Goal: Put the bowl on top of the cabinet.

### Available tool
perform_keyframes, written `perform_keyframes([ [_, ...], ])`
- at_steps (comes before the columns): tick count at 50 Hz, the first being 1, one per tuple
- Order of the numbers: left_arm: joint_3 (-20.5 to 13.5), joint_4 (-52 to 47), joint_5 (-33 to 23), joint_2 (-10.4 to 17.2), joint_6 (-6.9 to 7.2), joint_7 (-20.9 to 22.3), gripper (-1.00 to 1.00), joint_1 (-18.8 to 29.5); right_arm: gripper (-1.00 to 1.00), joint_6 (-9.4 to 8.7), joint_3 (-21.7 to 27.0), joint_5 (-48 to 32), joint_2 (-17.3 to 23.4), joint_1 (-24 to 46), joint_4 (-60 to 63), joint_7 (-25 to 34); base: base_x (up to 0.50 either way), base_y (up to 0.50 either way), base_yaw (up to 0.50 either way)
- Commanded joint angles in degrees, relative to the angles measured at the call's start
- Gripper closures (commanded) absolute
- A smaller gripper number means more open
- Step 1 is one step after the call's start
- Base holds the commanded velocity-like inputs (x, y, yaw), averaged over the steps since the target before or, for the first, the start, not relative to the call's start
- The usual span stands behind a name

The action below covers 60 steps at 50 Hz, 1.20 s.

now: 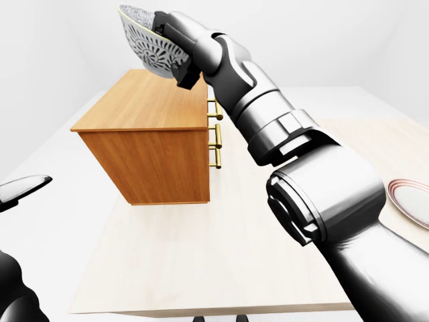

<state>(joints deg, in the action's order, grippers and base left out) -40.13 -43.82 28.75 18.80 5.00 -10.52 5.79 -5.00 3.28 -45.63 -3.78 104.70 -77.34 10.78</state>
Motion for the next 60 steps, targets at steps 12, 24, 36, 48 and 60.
perform_keyframes([
  [12,-0.1,-0.6,0.4,-0.1,0.00,-0.2,-1.00,0.0,1.00,0.00,-6.6,-7.1,0.6,-2.3,0.3,10.8,0.00,0.00,0.00],
  [24,0.0,-0.9,0.5,-0.1,0.00,-0.3,-1.00,0.0,1.00,0.00,-6.2,-13.4,0.4,-4.4,0.2,11.8,0.00,0.00,0.00],
  [36,0.1,-0.6,0.4,-0.3,0.00,-0.3,-1.00,-0.1,1.00,0.00,-4.9,-12.8,-0.5,-6.1,0.2,11.5,0.00,0.00,0.00],
  [48,0.2,-0.6,0.6,-0.1,0.00,-0.4,-1.00,0.1,1.00,0.00,-4.8,-12.4,-0.1,-6.3,0.2,11.2,0.00,0.00,0.00],
  [60,0.4,-0.6,0.4,-0.3,0.00,-0.4,-1.00,0.0,-1.00,0.00,-6.1,-14.5,0.5,-4.5,0.2,10.7,0.00,0.00,0.00],
])
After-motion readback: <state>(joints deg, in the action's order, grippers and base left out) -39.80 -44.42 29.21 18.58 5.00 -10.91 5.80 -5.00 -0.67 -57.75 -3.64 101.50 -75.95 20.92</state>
